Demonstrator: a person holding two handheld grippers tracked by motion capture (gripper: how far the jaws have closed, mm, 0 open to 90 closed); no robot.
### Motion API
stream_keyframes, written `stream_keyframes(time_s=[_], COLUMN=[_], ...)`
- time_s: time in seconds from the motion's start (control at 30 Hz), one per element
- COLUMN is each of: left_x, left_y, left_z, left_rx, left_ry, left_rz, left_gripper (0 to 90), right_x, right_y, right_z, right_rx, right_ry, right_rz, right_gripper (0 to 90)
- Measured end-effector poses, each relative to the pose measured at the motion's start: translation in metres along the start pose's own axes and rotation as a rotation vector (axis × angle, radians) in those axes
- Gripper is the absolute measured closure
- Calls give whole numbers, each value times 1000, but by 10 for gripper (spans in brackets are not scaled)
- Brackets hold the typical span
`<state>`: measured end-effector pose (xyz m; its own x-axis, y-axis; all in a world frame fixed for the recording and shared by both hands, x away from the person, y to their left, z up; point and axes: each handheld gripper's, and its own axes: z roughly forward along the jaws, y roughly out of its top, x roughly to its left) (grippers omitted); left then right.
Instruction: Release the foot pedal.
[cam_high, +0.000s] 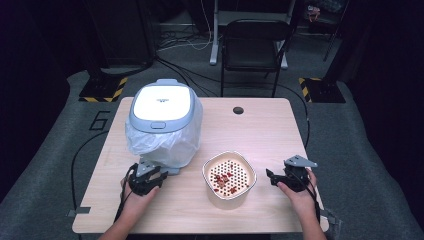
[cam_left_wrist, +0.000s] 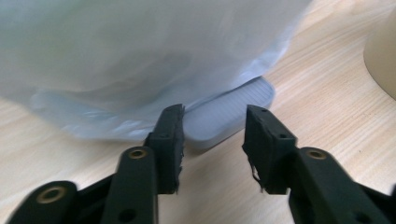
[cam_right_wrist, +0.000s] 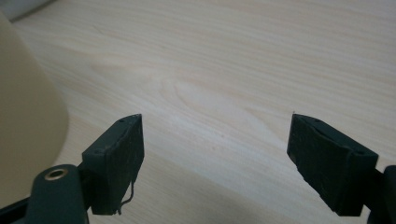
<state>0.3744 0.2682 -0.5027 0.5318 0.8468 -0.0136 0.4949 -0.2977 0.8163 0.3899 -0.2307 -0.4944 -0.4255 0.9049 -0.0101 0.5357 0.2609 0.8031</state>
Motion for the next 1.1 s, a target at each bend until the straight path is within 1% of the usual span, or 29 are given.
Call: stream_keyframes(time_s=[0.03,0.1,0.13,0.17,0.2,0.23,0.27,0.3,0.33,0.37,0.4,0.43,0.47,0.5,0.53,0.57,0.6,0.63,0.67,0.7,0.73,0.77,0.83,0.87,0.9,0.97,1.03,1.07,1.1], left_x=[4,5,10,10,16,21,21,30,34,34,43,43,46,56,56,60,67,71,75,79,82,85,86,88,89,90,89,88,88], left_y=[-3,-4,-6,-6,-7,-8,-8,-11,-12,-12,-14,-14,-15,-19,-19,-21,-25,-27,-30,-32,-34,-36,-37,-37,-38,-40,-40,-40,-40], left_z=[-5,-7,-12,-12,-17,-19,-19,-22,-23,-23,-24,-24,-25,-24,-24,-23,-21,-21,-19,-20,-19,-19,-19,-19,-19,-18,-17,-15,-15], left_rx=[7,12,-4,-4,-2,1,1,-5,-15,-15,-16,-16,-10,-6,-6,0,29,40,30,43,40,44,41,41,40,46,49,45,45], left_ry=[-6,-8,9,9,15,20,20,39,46,46,80,80,91,111,111,124,142,154,168,171,174,180,183,200,201,211,211,211,211], left_rz=[-31,-34,-33,-33,-39,-44,-44,-66,-98,-98,-126,-126,-131,-141,-141,-146,-136,-132,-149,-161,-181,-184,-189,-178,-185,-176,-177,-162,-162], left_gripper=[531,508,498,480,465,454,441,438,432,424,422,416,402,386,380,380,354,353,352,345,335,328,329,328,327,321,317,317,316], right_x=[-1,-3,-4,-4,-5,-5,-6,-6,-7,-7,-9,-9,-9,-9,-9,-9,-7,-6,-6,-5,-6,-4,-4,-5,-6,-6,-6,-6,-6], right_y=[-5,-9,-10,-10,-13,-14,-16,-17,-19,-19,-22,-22,-24,-24,-24,-24,-25,-25,-26,-26,-26,-26,-26,-26,-27,-27,-27,-27,-26], right_z=[3,5,5,5,4,4,4,5,6,6,7,7,9,9,9,10,12,13,14,16,17,17,17,17,18,18,18,19,20], right_rx=[17,19,16,16,17,11,12,17,25,25,28,28,32,28,28,27,30,36,45,47,45,50,48,46,45,52,53,60,66], right_ry=[-8,-4,1,1,-10,-8,-9,-11,-13,-13,-17,-17,-22,-19,-19,-15,-26,-18,-17,-21,-11,-12,-20,-14,-14,-19,-23,-26,-23], right_rz=[-5,-1,-10,-10,-3,-1,9,22,21,21,16,16,17,18,18,20,15,18,15,17,8,12,1,11,11,17,14,10,15], right_gripper=[184,186,186,186,186,186,186,186,186,186,188,188,189,189,189,189,189,189,189,189,189,189,189,189,188,188,188,188,189])
